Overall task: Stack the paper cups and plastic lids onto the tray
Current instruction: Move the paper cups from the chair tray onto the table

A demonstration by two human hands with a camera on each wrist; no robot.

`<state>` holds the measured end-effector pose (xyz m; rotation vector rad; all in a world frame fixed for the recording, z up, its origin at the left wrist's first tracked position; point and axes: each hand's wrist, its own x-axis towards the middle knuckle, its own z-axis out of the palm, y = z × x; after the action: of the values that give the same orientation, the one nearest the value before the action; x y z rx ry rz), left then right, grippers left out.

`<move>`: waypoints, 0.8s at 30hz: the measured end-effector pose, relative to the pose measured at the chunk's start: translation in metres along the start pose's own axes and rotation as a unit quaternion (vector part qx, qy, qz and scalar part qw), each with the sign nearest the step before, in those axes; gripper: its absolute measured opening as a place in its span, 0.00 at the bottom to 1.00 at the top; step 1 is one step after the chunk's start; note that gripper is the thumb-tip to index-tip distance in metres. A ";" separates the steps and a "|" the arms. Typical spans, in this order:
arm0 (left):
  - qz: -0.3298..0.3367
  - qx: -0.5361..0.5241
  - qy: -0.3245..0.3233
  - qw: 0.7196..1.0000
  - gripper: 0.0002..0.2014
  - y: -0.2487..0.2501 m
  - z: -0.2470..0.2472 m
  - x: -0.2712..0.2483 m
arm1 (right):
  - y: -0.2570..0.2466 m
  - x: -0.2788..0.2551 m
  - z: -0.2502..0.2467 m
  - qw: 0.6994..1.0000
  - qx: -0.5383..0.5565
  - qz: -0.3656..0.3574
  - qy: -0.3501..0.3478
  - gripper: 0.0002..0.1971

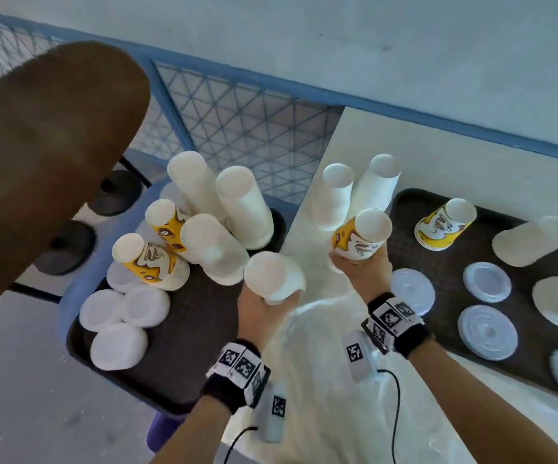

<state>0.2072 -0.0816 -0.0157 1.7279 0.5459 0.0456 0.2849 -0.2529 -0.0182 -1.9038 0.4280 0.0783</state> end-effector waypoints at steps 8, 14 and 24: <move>0.007 0.022 -0.067 0.997 0.40 0.023 0.080 0.071 | 0.002 0.040 -0.009 0.999 -0.037 0.020 0.027 0.37; 0.007 0.091 -0.031 0.995 0.39 0.024 0.098 0.074 | 0.007 0.048 -0.008 0.997 -0.064 0.015 0.032 0.38; 0.056 0.105 -0.062 0.991 0.37 0.011 0.077 0.056 | 0.026 0.036 -0.016 1.000 -0.027 -0.003 0.002 0.48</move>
<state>0.2853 -0.1327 -0.0381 1.9519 0.3723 -0.0407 0.3071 -0.2851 -0.0445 -1.9588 0.4262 0.0819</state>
